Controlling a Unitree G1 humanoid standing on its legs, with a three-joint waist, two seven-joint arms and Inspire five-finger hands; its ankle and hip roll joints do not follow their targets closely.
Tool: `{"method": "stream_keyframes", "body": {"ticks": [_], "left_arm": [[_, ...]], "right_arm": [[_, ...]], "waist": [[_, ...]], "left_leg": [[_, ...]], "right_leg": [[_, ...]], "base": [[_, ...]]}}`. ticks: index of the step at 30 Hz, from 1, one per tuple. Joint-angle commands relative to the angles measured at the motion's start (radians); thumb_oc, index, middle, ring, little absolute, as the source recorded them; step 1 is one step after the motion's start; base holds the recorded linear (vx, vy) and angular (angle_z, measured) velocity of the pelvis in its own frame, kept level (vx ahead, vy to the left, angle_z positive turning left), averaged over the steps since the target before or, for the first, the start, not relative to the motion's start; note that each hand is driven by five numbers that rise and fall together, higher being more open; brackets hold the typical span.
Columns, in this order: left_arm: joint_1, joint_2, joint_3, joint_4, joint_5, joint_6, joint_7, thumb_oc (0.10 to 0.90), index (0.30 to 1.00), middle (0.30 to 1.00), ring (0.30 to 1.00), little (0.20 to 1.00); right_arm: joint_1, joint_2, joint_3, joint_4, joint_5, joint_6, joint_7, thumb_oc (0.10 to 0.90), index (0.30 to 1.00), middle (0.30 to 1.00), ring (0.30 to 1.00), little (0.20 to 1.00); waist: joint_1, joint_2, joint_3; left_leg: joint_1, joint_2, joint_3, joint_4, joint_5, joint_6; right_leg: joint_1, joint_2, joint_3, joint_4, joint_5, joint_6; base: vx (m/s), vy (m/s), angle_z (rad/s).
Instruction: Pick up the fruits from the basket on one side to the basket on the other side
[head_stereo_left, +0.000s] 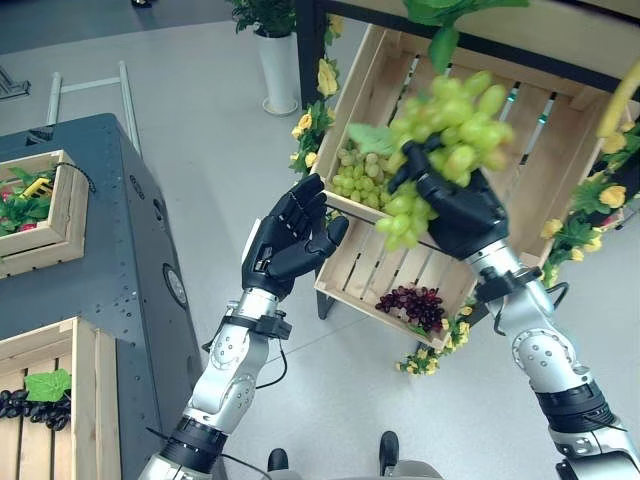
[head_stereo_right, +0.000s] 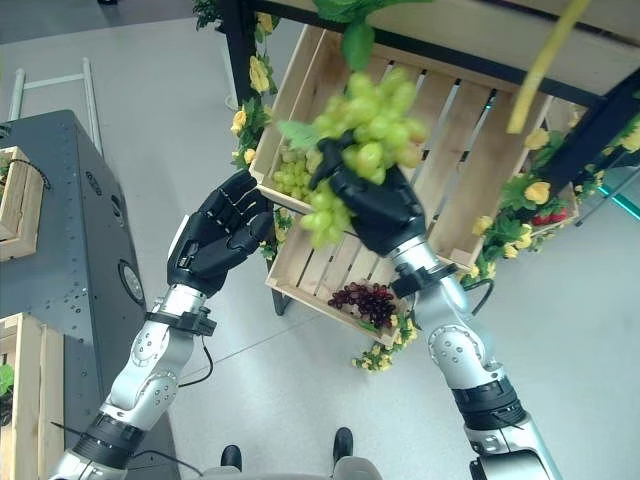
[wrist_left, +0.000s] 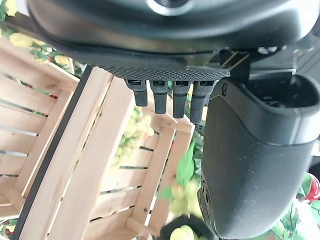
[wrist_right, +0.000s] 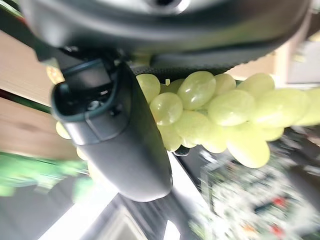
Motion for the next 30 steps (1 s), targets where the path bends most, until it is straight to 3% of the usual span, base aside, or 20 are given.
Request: {"method": "stream_keyframes", "body": {"ticks": [1,8,12,13,18,22,25,26,27,28,30], "left_arm": [[-0.088,0.017,-0.018,-0.053,-0.03,-0.105,-0.018,0.8,0.9,0.9,0.9,0.9],[-0.066,0.031,-0.024,-0.059,-0.049,-0.112,-0.012,0.8,0.9,0.9,0.9,0.9],[-0.062,0.052,-0.027,-0.061,-0.074,-0.108,-0.018,0.8,0.9,0.9,0.9,0.9],[-0.065,0.057,-0.027,-0.068,-0.084,-0.1,-0.017,0.8,0.9,0.9,0.9,0.9],[-0.063,0.068,-0.022,-0.068,-0.101,-0.096,-0.035,0.8,0.9,0.9,0.9,0.9],[-0.069,0.074,-0.029,-0.067,-0.112,-0.094,-0.038,0.8,0.9,0.9,0.9,0.9],[-0.081,0.076,-0.041,-0.067,-0.109,-0.087,-0.028,0.8,0.9,0.9,0.9,0.9],[-0.082,0.074,-0.046,-0.071,-0.103,-0.084,-0.022,0.8,0.9,0.9,0.9,0.9],[-0.082,0.074,-0.048,-0.07,-0.101,-0.085,-0.021,0.8,0.9,0.9,0.9,0.9],[-0.086,0.076,-0.062,-0.066,-0.098,-0.093,-0.008,0.8,0.9,0.9,0.9,0.9],[-0.098,0.071,-0.07,-0.056,-0.097,-0.099,-0.004,0.8,0.9,0.9,0.9,0.9]], "right_arm": [[-0.171,0.037,-0.099,-0.06,0.034,-0.15,-0.101,0.4,0.3,0.3,0.3,0.3],[-0.229,0.019,-0.152,0.035,-0.066,-0.223,-0.28,0.4,0.3,0.3,0.3,0.3],[-0.267,-0.057,-0.182,0.163,-0.085,-0.168,-0.359,0.4,0.3,0.3,0.3,0.3],[-0.272,-0.077,-0.188,0.215,-0.103,-0.134,-0.353,0.4,0.3,0.3,0.3,0.3],[-0.274,-0.167,-0.177,0.389,-0.122,-0.086,-0.288,0.4,0.3,0.3,0.3,0.3],[-0.302,-0.251,-0.158,0.573,-0.267,-0.075,-0.274,0.4,0.3,0.3,0.3,0.3],[-0.338,-0.337,-0.089,0.759,-0.528,-0.057,-0.281,0.4,0.3,0.3,0.3,0.3],[-0.35,-0.357,-0.061,0.81,-0.606,-0.061,-0.299,0.478,0.418,0.418,0.418,0.418],[-0.361,-0.369,-0.041,0.84,-0.614,-0.07,-0.305,0.627,0.641,0.641,0.641,0.641],[-0.385,-0.387,-0.004,0.892,-0.64,-0.037,-0.318,0.8,0.9,0.9,0.9,0.9],[-0.405,-0.391,0.025,0.953,-0.711,-0.014,-0.314,0.8,0.9,0.9,0.9,0.9]], "waist": [[0.002,-0.014,-0.144],[0.005,-0.008,-0.152],[0.012,-0.009,-0.157],[0.016,-0.011,-0.157],[0.026,-0.015,-0.157],[0.042,-0.021,-0.155],[0.057,-0.028,-0.151],[0.062,-0.03,-0.149],[0.064,-0.03,-0.148],[0.071,-0.034,-0.146],[0.08,-0.035,-0.14]], "left_leg": [[-0.048,-0.04,-0.033,0.008,-0.028,0.063],[-0.044,-0.038,-0.036,0.008,-0.035,0.059],[-0.043,-0.038,-0.041,0.008,-0.036,0.058],[-0.047,-0.039,-0.044,0.008,-0.029,0.058],[-0.043,-0.037,-0.051,0.008,-0.033,0.056],[-0.046,-0.04,-0.064,0.008,-0.031,0.055],[-0.051,-0.045,-0.077,0.008,-0.027,0.055],[-0.053,-0.046,-0.081,0.008,-0.024,0.055],[-0.054,-0.047,-0.083,0.008,-0.022,0.056],[-0.057,-0.049,-0.089,0.008,-0.018,0.057],[-0.062,-0.052,-0.098,0.008,-0.015,0.06]], "right_leg": [[0.036,-0.02,0.003,0.007,-0.032,-0.006],[0.04,-0.025,0.001,0.007,-0.037,-0.007],[0.043,-0.031,-0.001,0.007,-0.035,-0.005],[0.039,-0.032,-0.001,0.007,-0.028,-0.006],[0.045,-0.037,-0.011,0.007,-0.031,-0.003],[0.048,-0.041,-0.023,0.007,-0.03,-0.002],[0.049,-0.046,-0.035,0.007,-0.026,-0.001],[0.048,-0.047,-0.041,0.007,-0.024,0.0],[0.048,-0.047,-0.044,0.007,-0.022,0.001],[0.047,-0.048,-0.048,0.007,-0.019,0.001],[0.046,-0.049,-0.054,0.007,-0.017,0.0]], "base": [[0.03,0.007,-0.03],[0.04,0.019,0.03],[0.03,0.019,0.04],[0.01,0.01,0.04],[0.03,0.003,0.01],[0.01,0.004,0.06],[0.0,-0.003,0.1],[-0.01,-0.008,0.13],[-0.01,-0.015,0.13],[-0.01,-0.015,0.08],[0.0,-0.012,0.17]]}}
